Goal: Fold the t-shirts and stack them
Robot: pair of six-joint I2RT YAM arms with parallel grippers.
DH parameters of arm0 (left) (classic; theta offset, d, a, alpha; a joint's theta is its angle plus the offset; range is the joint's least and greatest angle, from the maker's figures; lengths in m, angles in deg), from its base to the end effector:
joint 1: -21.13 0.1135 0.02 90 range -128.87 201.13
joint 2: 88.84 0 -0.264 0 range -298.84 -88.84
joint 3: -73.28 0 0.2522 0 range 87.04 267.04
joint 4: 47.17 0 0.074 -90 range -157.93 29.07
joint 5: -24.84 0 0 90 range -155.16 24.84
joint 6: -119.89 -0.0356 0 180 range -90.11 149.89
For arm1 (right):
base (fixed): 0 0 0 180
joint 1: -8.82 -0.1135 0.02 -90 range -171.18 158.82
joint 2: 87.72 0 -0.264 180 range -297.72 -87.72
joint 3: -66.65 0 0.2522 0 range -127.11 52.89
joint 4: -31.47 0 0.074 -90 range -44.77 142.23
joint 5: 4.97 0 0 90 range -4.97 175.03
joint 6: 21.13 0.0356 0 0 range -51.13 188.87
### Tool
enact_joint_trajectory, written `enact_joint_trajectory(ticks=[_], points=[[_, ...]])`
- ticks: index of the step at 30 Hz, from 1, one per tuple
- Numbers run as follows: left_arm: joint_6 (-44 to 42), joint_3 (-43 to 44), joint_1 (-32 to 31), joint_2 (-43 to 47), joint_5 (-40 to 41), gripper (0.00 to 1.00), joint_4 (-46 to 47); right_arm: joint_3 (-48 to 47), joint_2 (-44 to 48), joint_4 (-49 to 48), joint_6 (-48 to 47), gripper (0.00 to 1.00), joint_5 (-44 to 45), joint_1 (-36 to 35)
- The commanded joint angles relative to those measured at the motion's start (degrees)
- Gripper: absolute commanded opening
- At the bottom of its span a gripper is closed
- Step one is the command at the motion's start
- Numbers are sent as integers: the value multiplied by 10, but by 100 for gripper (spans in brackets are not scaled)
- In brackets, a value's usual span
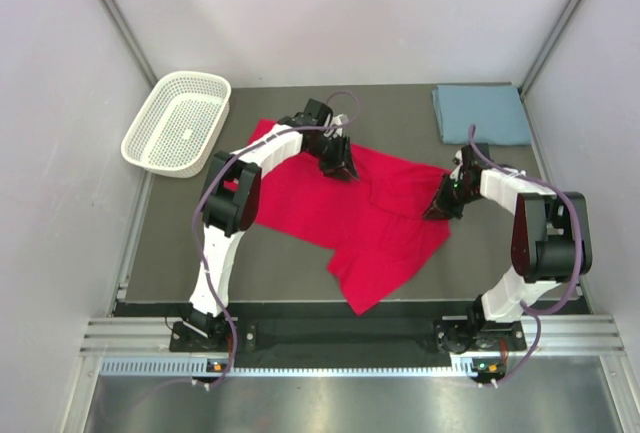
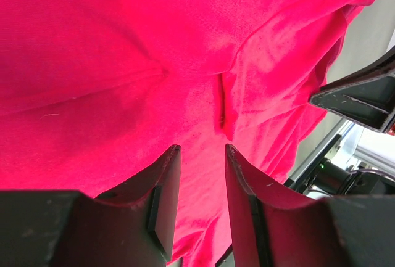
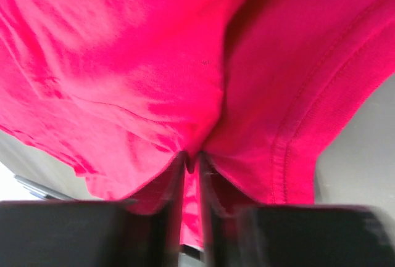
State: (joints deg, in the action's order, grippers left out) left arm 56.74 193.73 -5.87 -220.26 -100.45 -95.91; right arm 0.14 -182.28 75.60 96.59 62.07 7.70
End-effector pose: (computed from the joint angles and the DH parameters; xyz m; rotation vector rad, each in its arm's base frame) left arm 0.4310 -0.2427 0.1745 0.2391 2.7356 -1.1112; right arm 0.2959 0.0197 0.1564 0.5704 2.8094 0.6754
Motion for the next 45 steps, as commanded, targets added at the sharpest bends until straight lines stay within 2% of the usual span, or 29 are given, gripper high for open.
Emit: enact_joint_trajectory(ticks=[1,3,10,13,16,17,18,25,45], points=[[-10,1,5,27,-17,39,1,-34,12,25,-17,19,18,-4],[-9,1,9,24,-21,40,1,-36,2,24,-17,28,15,-4],[-4,1,22,24,-32,39,4,-38,-12,19,-13,25,15,-4],[-3,-2,27,23,-34,39,5,-36,-15,15,-7,18,12,-4],[-2,-3,30,24,-36,39,4,-35,-11,19,1,8,2,-4],[-2,-3,31,23,-36,39,6,-36,-5,22,3,1,-1,-5],[-1,-3,31,23,-37,39,6,-38,-1,35,6,0,-3,-4],[1,-3,38,22,-42,38,8,-33,41,98,12,0,-30,-4],[8,-16,57,32,-52,37,14,38,97,94,54,0,-82,-6]])
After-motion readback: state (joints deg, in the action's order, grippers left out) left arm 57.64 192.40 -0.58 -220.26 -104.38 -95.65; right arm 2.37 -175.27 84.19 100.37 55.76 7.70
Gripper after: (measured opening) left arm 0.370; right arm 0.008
